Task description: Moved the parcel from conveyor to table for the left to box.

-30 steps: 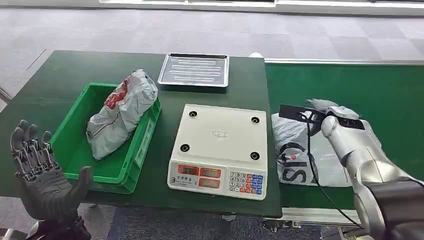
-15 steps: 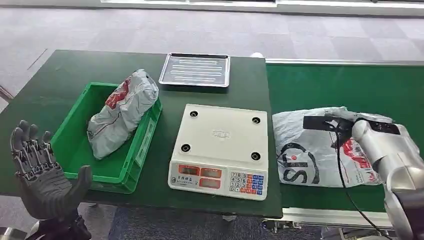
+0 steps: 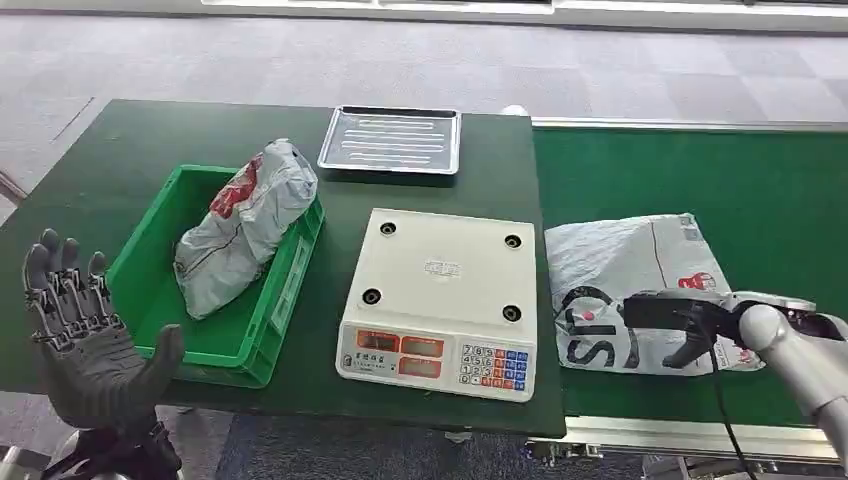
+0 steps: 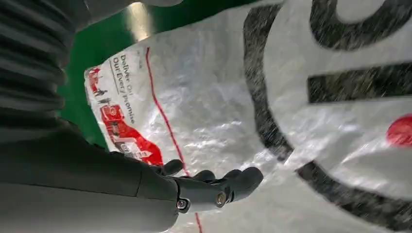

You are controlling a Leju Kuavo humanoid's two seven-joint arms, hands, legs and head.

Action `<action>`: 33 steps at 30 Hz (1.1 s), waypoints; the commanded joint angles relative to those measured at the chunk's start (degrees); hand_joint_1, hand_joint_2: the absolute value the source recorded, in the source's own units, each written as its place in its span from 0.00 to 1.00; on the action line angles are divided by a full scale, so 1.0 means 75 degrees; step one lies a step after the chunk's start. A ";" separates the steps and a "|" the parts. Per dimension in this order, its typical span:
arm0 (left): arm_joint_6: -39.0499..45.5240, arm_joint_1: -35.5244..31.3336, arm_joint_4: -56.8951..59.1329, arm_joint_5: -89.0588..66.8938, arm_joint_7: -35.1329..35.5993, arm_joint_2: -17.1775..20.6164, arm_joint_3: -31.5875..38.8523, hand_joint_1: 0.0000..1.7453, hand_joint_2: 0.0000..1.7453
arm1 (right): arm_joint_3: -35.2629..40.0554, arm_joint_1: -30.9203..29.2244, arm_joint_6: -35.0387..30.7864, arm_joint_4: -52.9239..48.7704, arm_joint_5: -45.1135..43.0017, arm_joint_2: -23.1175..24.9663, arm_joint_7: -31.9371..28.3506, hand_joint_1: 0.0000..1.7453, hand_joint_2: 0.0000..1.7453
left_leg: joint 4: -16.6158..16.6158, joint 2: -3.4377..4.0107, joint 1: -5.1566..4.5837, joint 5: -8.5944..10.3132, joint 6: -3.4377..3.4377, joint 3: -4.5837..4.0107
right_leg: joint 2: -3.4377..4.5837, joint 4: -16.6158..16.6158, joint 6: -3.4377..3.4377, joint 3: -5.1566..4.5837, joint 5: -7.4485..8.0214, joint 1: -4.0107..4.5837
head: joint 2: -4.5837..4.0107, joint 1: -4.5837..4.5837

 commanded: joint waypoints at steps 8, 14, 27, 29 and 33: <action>0.0018 -0.0218 0.0226 -0.0080 0.0108 0.0135 0.0186 0.00 1.00 | 0.0828 0.0683 -0.0426 -0.1358 -0.0052 0.0198 0.0515 0.00 1.00 | -0.0011 0.0024 0.0004 -0.0002 -0.0002 0.0021 | 0.0022 -0.0014 -0.0007 0.0018 0.0003 0.0005 | 0.0000 0.0000; 0.0018 -0.0216 0.0231 -0.0080 0.0108 0.0135 0.0188 0.00 1.00 | 0.0821 0.0672 -0.0421 -0.1353 -0.0056 0.0177 0.0499 0.00 1.00 | -0.0022 0.0039 0.0004 -0.0006 -0.0002 0.0039 | 0.0036 -0.0026 -0.0012 0.0034 0.0005 0.0006 | 0.0000 0.0000; 0.0086 -0.0150 0.0145 -0.0117 0.0105 0.0148 0.0257 0.00 1.00 | 0.0960 0.0234 -0.0790 -0.0728 0.0247 0.0543 0.0653 0.00 1.00 | -0.0010 0.0044 0.0001 -0.0005 -0.0001 0.0023 | 0.0041 -0.0012 -0.0007 0.0017 0.0005 0.0002 | 0.0000 0.0000; 0.0157 -0.0025 -0.0015 -0.0164 0.0089 0.0127 0.0246 0.00 1.00 | 0.0943 0.0159 -0.1193 -0.0617 0.0620 0.0562 0.1036 0.00 1.00 | -0.0013 0.0044 0.0003 -0.0006 -0.0002 0.0028 | 0.0041 -0.0016 -0.0009 0.0022 0.0005 0.0004 | 0.0000 0.0000; 0.0391 0.0380 -0.0452 -0.0243 0.0059 -0.0005 0.0311 0.00 1.00 | 0.0805 -0.0589 -0.2155 0.0366 0.2184 0.0815 0.2860 0.00 1.00 | -0.0006 0.0044 -0.0002 -0.0007 0.0001 0.0017 | 0.0038 -0.0005 -0.0005 0.0010 0.0003 -0.0001 | 0.0000 0.0000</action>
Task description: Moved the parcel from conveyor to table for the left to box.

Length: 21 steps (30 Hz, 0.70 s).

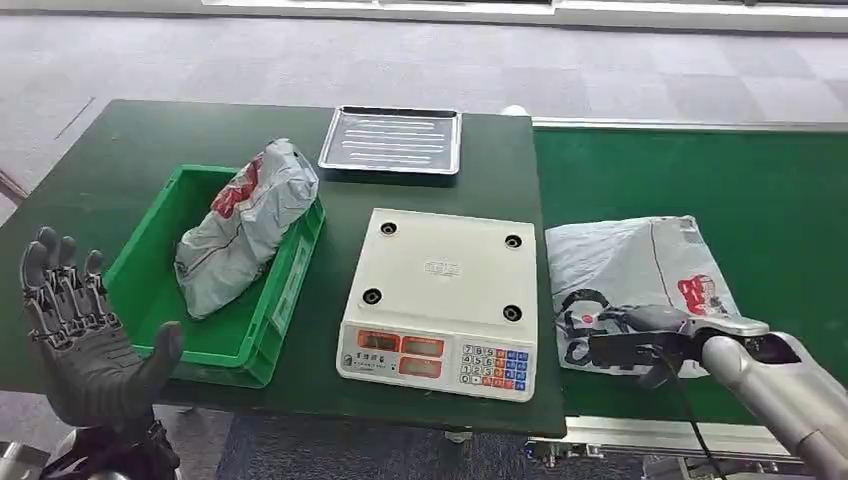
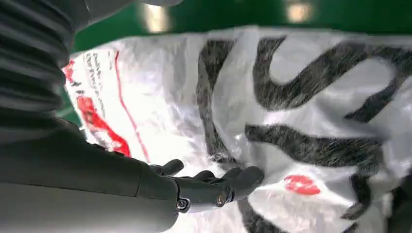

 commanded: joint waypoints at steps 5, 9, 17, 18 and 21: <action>0.0337 0.0145 0.0020 -0.0158 -0.0032 -0.0009 0.0052 0.00 1.00 | -0.0057 -0.1662 -0.1306 0.3962 0.2168 0.1100 0.1161 0.00 1.00 | -0.0028 0.0028 -0.0002 -0.0001 0.0004 0.0046 | 0.0030 -0.0036 -0.0008 0.0041 0.0009 -0.0001 | 0.0000 0.0000; 0.0324 0.0007 0.0131 -0.0145 -0.0039 0.0047 0.0048 0.00 1.00 | 0.0148 -0.1942 -0.0737 0.4250 0.2080 0.1017 0.0536 0.00 1.00 | -0.0011 0.0004 -0.0004 -0.0001 0.0001 0.0026 | 0.0002 -0.0014 -0.0006 0.0024 0.0003 -0.0003 | 0.0000 0.0000; 0.0334 0.0206 0.0001 -0.0156 -0.0057 -0.0100 0.0052 0.00 1.00 | 0.0282 -0.2496 -0.1042 0.5256 0.2346 0.1625 0.1459 0.00 1.00 | -0.0018 0.0049 -0.0003 -0.0008 0.0000 0.0041 | 0.0048 -0.0021 -0.0010 0.0027 0.0009 -0.0001 | 0.0000 0.0003; 0.0319 0.0222 -0.0016 -0.0165 -0.0062 -0.0098 0.0049 0.00 1.00 | 0.0222 -0.2459 -0.1089 0.5284 0.2301 0.1650 0.1479 0.00 1.00 | -0.0015 0.0041 -0.0001 -0.0007 -0.0001 0.0035 | 0.0042 -0.0020 -0.0009 0.0024 0.0008 0.0001 | 0.0000 0.0000; 0.0241 0.0258 -0.0045 -0.0187 -0.0080 -0.0086 0.0059 0.00 1.00 | 0.0165 -0.2283 -0.1228 0.5219 0.2285 0.1584 0.1511 0.00 1.00 | -0.0021 0.0037 0.0000 -0.0005 0.0000 0.0042 | 0.0039 -0.0027 -0.0011 0.0032 0.0008 0.0003 | 0.0000 0.0000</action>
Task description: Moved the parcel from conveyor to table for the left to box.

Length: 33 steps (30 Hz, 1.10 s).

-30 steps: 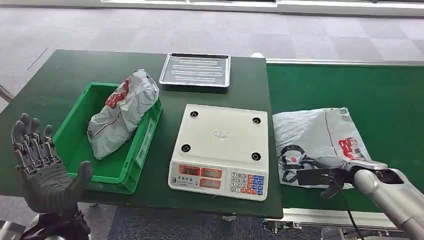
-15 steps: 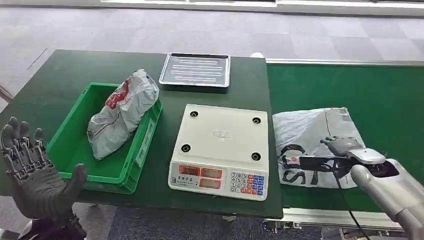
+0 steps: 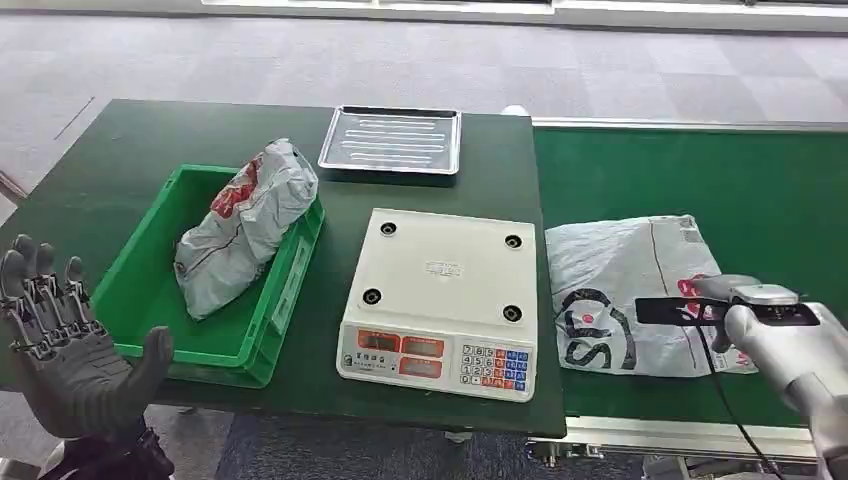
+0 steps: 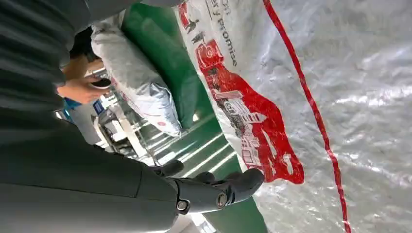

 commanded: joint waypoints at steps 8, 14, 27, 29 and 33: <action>-0.0294 -0.0015 0.0285 -0.0091 -0.0015 0.0002 0.0009 0.00 1.00 | -0.0282 -0.0316 0.0458 0.1417 -0.0486 0.0606 -0.0433 0.00 1.00 | -0.0008 0.0011 -0.0001 -0.0004 0.0000 0.0018 | 0.0009 -0.0011 -0.0006 0.0016 0.0001 0.0000 | 0.0000 0.0000; -0.0504 -0.0186 0.0415 -0.0037 -0.0050 0.0131 0.0043 0.00 1.00 | -0.0422 -0.0270 0.1643 0.1349 -0.1037 0.0266 -0.2143 0.00 1.00 | -0.0011 0.0011 -0.0005 -0.0003 0.0002 0.0021 | 0.0008 -0.0011 -0.0008 0.0016 0.0001 -0.0005 | 0.0000 0.0000; -0.0569 -0.0097 0.0316 0.0021 -0.0104 0.0182 0.0166 0.00 1.00 | -0.0033 -0.0515 0.2354 0.1051 -0.1105 0.0231 -0.3067 0.00 1.00 | -0.0016 0.0033 -0.0002 -0.0006 -0.0001 0.0034 | 0.0030 -0.0016 -0.0010 0.0022 0.0002 0.0000 | 0.0000 0.0000; -0.0553 -0.0016 0.0267 0.0026 -0.0184 0.0257 0.0208 0.00 1.00 | 0.0226 -0.0636 0.2603 0.0862 -0.1152 0.0239 -0.3603 0.00 1.00 | -0.0017 0.0041 -0.0002 -0.0007 0.0001 0.0038 | 0.0038 -0.0020 -0.0011 0.0024 0.0004 0.0000 | 0.0000 0.0000; -0.0523 0.0100 0.0213 0.0050 -0.0287 0.0338 0.0239 0.00 1.00 | 0.0348 -0.0734 0.2694 0.0672 -0.1340 0.0423 -0.3742 0.10 1.00 | -0.0017 0.0068 -0.0005 -0.0012 -0.0002 0.0038 | 0.0065 -0.0015 -0.0012 0.0016 0.0007 -0.0003 | 0.0000 0.0000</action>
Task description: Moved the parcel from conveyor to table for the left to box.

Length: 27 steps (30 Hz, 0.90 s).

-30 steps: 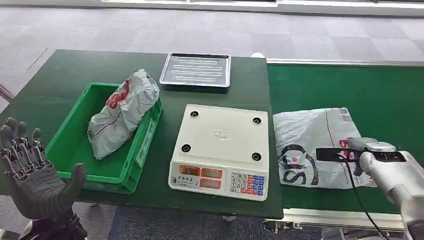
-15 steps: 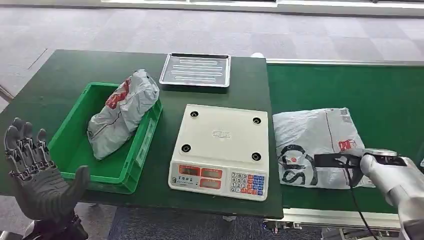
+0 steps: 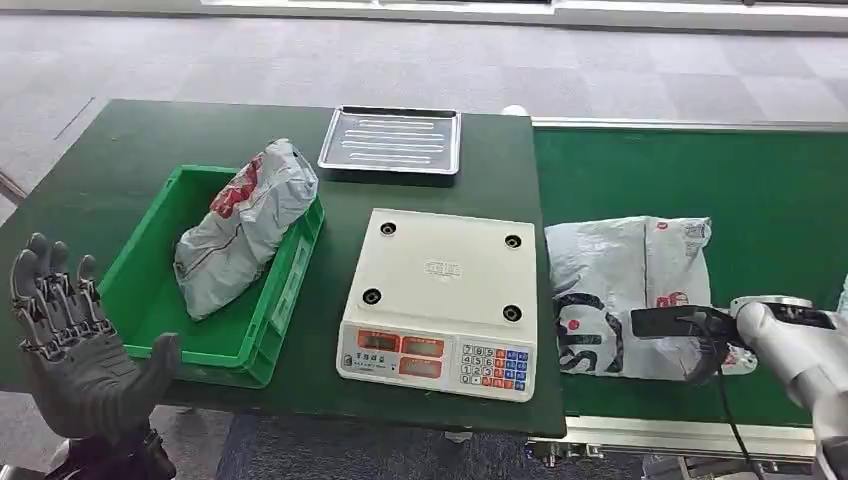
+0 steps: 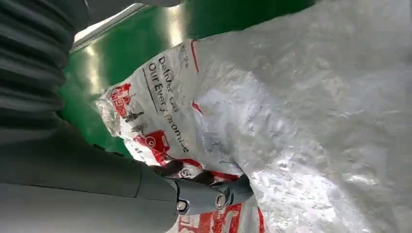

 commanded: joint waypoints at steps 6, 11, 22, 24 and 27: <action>0.0117 0.0277 -0.0137 0.0043 -0.0191 0.0255 0.0355 0.00 1.00 | 0.0452 -0.0346 -0.0679 -0.0667 -0.0736 0.0685 -0.0358 1.00 1.00 | -0.0009 0.0044 0.0002 -0.0008 -0.0003 0.0018 | 0.0043 -0.0009 -0.0009 0.0007 0.0007 0.0004 | 0.0000 0.0000; 0.0127 0.0292 -0.0178 0.0041 -0.0190 0.0237 0.0361 0.00 1.00 | 0.0471 -0.0319 -0.0649 -0.0762 -0.0802 0.0626 -0.0320 1.00 1.00 | -0.0010 0.0024 0.0001 -0.0005 -0.0001 0.0018 | 0.0023 -0.0010 -0.0007 0.0011 0.0003 0.0003 | 0.0000 0.0000; 0.0200 0.0343 -0.0378 -0.0062 -0.0298 0.0220 0.0283 0.00 1.00 | 0.0533 -0.0268 -0.0862 -0.1182 -0.1102 0.0509 -0.0073 1.00 1.00 | -0.0017 0.0022 0.0000 -0.0006 -0.0002 0.0028 | 0.0020 -0.0017 -0.0012 0.0019 0.0003 0.0001 | 0.0000 0.0000; 0.0280 0.0343 -0.0453 -0.0068 -0.0298 0.0262 0.0243 0.00 1.00 | 0.0590 -0.0267 -0.0979 -0.1163 -0.1139 0.0535 -0.0033 1.00 1.00 | -0.0019 0.0023 0.0000 -0.0006 -0.0002 0.0032 | 0.0021 -0.0019 -0.0012 0.0024 0.0004 0.0002 | 0.0000 0.0000; 0.0389 0.0348 -0.0534 -0.0053 -0.0298 0.0311 0.0166 0.00 1.00 | 0.0619 -0.0199 -0.1200 -0.1219 -0.1159 0.0549 0.0053 1.00 1.00 | -0.0023 0.0029 0.0001 -0.0008 -0.0001 0.0040 | 0.0027 -0.0023 -0.0014 0.0030 0.0003 0.0003 | 0.0000 0.0000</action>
